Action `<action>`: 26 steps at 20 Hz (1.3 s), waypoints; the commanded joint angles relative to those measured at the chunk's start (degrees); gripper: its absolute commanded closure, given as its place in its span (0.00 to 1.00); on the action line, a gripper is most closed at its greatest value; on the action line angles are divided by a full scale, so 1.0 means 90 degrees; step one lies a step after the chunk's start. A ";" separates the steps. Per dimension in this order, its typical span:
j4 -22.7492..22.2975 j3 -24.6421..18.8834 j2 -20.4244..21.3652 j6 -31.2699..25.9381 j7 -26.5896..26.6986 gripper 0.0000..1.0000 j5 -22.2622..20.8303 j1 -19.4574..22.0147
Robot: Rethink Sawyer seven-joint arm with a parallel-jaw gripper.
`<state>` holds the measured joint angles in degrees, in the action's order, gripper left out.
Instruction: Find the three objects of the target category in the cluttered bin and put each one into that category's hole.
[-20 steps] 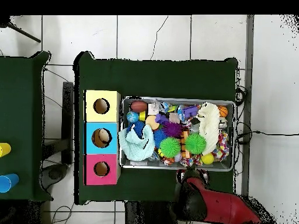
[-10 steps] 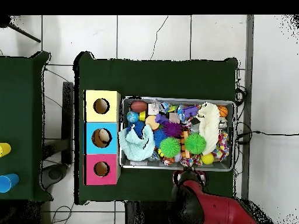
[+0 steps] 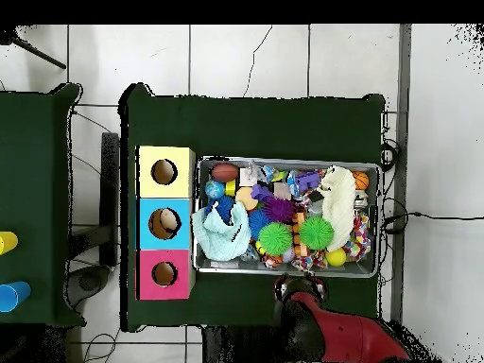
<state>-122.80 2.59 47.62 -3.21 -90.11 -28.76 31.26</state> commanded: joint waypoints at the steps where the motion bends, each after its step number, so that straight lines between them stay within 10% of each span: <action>1: 0.0204 -0.0445 -0.0371 0.0635 -0.0952 0.00 -0.0039 -0.0043; 26: 0.0958 -0.0579 -0.1046 0.0969 -0.0438 0.00 -0.0557 0.0481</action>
<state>-121.91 2.52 39.93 5.27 -90.12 -30.89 34.03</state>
